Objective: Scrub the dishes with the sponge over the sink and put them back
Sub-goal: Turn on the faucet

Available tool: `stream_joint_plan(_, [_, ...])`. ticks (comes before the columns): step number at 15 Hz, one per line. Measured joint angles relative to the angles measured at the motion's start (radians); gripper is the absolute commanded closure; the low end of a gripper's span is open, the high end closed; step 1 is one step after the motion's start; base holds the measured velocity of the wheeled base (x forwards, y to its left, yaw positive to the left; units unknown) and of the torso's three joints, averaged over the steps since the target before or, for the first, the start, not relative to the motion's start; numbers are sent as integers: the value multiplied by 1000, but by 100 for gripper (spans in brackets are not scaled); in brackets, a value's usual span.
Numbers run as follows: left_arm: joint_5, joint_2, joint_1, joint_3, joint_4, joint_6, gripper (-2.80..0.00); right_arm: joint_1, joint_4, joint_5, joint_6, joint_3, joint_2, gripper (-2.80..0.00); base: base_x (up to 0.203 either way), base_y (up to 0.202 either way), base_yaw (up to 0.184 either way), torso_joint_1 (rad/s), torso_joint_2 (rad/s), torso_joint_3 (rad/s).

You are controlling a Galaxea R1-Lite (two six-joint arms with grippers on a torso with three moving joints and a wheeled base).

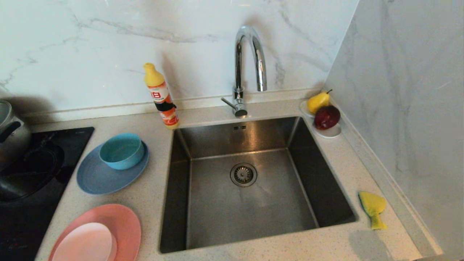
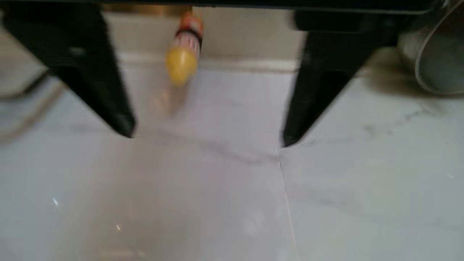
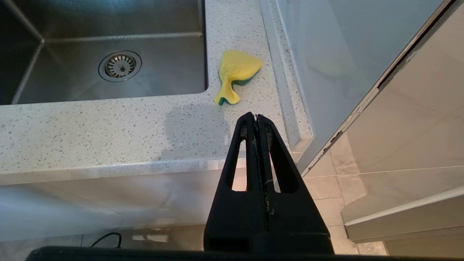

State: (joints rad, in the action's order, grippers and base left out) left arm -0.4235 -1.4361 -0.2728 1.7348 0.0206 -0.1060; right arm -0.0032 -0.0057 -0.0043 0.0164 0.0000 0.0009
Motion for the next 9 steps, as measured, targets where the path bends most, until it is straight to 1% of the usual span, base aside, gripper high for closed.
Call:
stream_joint_plan(2, [42, 80, 0, -58, -36, 5, 0, 0, 0, 0, 0, 0, 0, 0, 0, 0, 0, 0, 0, 0])
stream_joint_plan(4, [140, 146, -2, -84, -138, 19, 0, 0, 0, 0, 0, 0, 0, 0, 0, 0, 0, 0, 0, 0])
stream_joint_plan(5, [192, 169, -4, -85, -199, 52, 0, 0, 0, 0, 0, 0, 0, 0, 0, 0, 0, 0, 0, 0])
stream_joint_plan(6, [242, 183, -6, -85, -245, 100, 0, 0, 0, 0, 0, 0, 0, 0, 0, 0, 0, 0, 0, 0])
stream_joint_plan(9, [416, 188, -11, -92, -336, 219, 0, 0, 0, 0, 0, 0, 0, 0, 0, 0, 0, 0, 0, 0])
